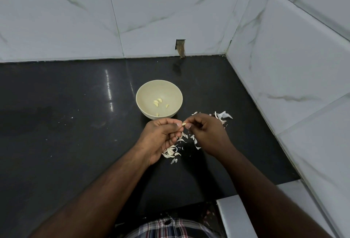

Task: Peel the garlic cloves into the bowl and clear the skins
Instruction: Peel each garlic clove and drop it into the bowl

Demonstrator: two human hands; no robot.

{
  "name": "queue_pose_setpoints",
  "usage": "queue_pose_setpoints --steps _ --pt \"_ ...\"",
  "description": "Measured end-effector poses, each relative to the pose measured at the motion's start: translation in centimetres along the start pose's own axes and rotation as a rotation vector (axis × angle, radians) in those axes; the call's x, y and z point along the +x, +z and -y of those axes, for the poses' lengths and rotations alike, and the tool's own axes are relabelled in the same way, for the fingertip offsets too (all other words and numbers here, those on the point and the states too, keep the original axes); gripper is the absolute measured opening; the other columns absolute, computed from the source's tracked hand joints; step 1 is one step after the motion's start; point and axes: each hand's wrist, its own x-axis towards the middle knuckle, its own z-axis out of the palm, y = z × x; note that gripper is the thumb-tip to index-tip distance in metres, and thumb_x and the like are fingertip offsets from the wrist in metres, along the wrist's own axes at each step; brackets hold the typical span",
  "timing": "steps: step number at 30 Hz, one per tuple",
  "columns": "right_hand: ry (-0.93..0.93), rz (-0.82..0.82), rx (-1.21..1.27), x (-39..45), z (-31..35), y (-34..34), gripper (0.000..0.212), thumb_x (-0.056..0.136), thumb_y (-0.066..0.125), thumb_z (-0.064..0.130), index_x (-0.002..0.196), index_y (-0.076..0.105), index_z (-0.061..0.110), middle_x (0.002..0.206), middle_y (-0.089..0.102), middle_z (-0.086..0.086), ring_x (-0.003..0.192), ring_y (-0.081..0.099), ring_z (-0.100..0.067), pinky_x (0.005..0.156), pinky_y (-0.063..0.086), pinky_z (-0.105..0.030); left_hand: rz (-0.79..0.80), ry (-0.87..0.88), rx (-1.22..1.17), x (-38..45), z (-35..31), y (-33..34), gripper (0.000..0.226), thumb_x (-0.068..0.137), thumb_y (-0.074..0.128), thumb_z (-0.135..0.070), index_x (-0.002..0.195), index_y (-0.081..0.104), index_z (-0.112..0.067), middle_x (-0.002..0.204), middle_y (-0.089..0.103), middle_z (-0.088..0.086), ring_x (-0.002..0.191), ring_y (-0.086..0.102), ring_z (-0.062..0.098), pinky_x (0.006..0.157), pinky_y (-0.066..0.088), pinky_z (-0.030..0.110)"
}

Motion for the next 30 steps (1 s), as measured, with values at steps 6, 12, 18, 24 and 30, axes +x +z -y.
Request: queue_pose_setpoints --steps 6,12,18,24,30 --pt "-0.026 0.023 -0.062 0.1 0.5 0.0 0.010 0.095 0.063 0.018 0.089 0.070 0.021 0.076 0.062 0.010 0.067 0.053 -0.004 0.065 0.042 -0.024 0.016 0.081 0.093 0.0 0.0 -0.3 0.006 0.089 0.069 -0.001 0.094 0.072 -0.002 0.078 0.067 0.011 0.065 0.062 0.010 0.060 0.052 0.016" --pt "0.012 0.005 -0.012 -0.1 0.4 -0.3 0.009 0.091 0.066 0.016 0.084 0.071 0.021 0.062 0.061 0.013 0.055 0.052 -0.002 0.056 0.039 -0.015 0.006 0.052 0.082 0.1 -0.2 -0.4 0.006 0.094 0.066 -0.005 0.093 0.071 -0.002 0.078 0.071 0.009 0.062 0.063 0.008 0.056 0.051 0.016" --pt "0.059 -0.049 -0.028 0.2 -0.4 -0.6 0.026 0.085 0.064 0.002 0.089 0.077 0.024 0.092 0.074 0.017 0.088 0.067 0.004 0.082 0.053 -0.021 0.002 0.005 0.079 0.5 0.0 -0.8 0.006 0.093 0.069 -0.009 0.095 0.071 -0.005 0.080 0.073 0.007 0.063 0.064 0.008 0.055 0.051 0.016" --pt "0.034 0.074 0.044 0.4 0.4 -0.5 0.024 0.090 0.072 0.018 0.113 0.075 0.024 0.098 0.074 0.015 0.093 0.067 0.005 0.088 0.052 -0.020 0.028 0.038 0.171 0.6 0.2 -0.8 0.008 0.094 0.067 -0.009 0.091 0.074 -0.006 0.080 0.071 0.005 0.064 0.062 0.006 0.056 0.049 0.016" --pt "0.222 0.041 0.432 0.4 0.9 -0.3 0.017 0.096 0.061 0.003 0.092 0.073 0.014 0.076 0.075 -0.006 0.073 0.069 -0.017 0.077 0.055 -0.036 0.025 0.100 0.239 0.4 0.1 -0.7 0.010 0.094 0.065 -0.003 0.087 0.072 -0.006 0.075 0.070 0.005 0.064 0.060 0.008 0.056 0.046 0.017"
